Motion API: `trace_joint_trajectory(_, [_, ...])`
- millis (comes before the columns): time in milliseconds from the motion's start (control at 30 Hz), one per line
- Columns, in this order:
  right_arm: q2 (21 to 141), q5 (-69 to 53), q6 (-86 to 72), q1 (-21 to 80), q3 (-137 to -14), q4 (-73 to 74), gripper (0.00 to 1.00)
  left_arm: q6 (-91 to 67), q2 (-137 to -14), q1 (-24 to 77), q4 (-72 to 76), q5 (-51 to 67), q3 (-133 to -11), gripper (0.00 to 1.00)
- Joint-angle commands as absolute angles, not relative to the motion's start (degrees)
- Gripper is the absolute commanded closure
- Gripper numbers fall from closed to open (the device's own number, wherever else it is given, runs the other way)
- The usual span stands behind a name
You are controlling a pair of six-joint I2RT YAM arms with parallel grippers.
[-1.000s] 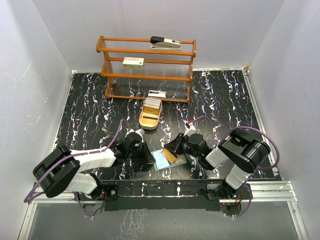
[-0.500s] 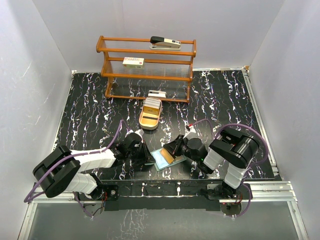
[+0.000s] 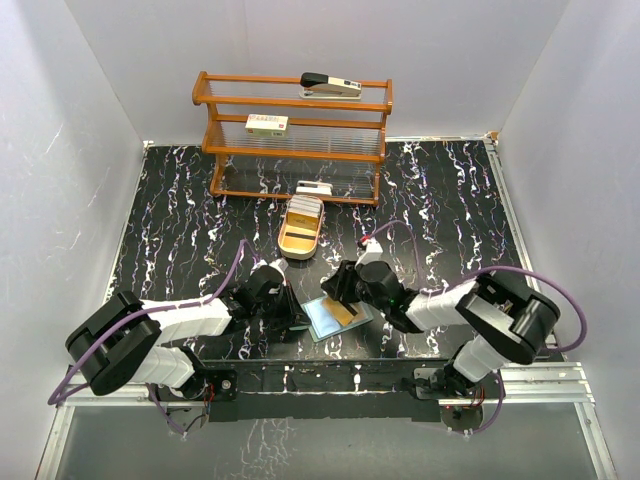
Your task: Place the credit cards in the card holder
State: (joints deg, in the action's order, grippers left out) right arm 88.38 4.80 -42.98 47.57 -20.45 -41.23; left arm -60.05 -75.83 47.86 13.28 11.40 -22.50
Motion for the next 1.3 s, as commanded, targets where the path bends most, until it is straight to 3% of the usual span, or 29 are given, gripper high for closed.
trace_joint_trajectory(0, [83.7, 2.2, -33.4, 47.3, -26.0, -24.0, 0.58, -59.7, -75.6, 48.3, 12.3, 11.4, -22.4, 1.00])
trace_joint_trajectory(67, [82.0, 1.3, -31.2, 46.9, -27.7, -19.0, 0.56, -59.7, -75.3, 48.3, 12.3, 11.3, -22.2, 1.00])
trace_joint_trajectory(100, [79.5, -0.6, -28.3, 45.7, -29.8, -12.9, 0.55, -59.6, -74.9, 48.3, 11.7, 11.3, -22.5, 0.93])
trace_joint_trajectory(233, [76.9, -5.6, -24.5, 43.0, -32.9, -4.0, 0.54, -58.9, -73.2, 48.3, 9.3, 10.2, -23.8, 0.81])
trace_joint_trajectory(467, [76.5, -15.4, -21.2, 39.2, -35.4, 2.4, 0.50, -58.8, -72.5, 48.3, 9.3, 9.5, -24.5, 0.76])
trace_joint_trajectory(1000, [76.5, -18.8, -26.0, 39.1, -32.1, 3.3, 0.54, -57.1, -72.5, 48.5, 6.1, 9.5, -29.7, 0.85])
trace_joint_trajectory(1133, [77.4, -18.5, -27.2, 39.2, -31.5, 2.9, 0.54, -56.4, -76.1, 48.5, 7.3, 10.6, -32.2, 0.98])
trace_joint_trajectory(1267, [76.9, -18.8, -28.6, 39.2, -30.1, 1.3, 0.54, -56.0, -80.2, 48.5, 9.8, 10.9, -33.2, 1.00])
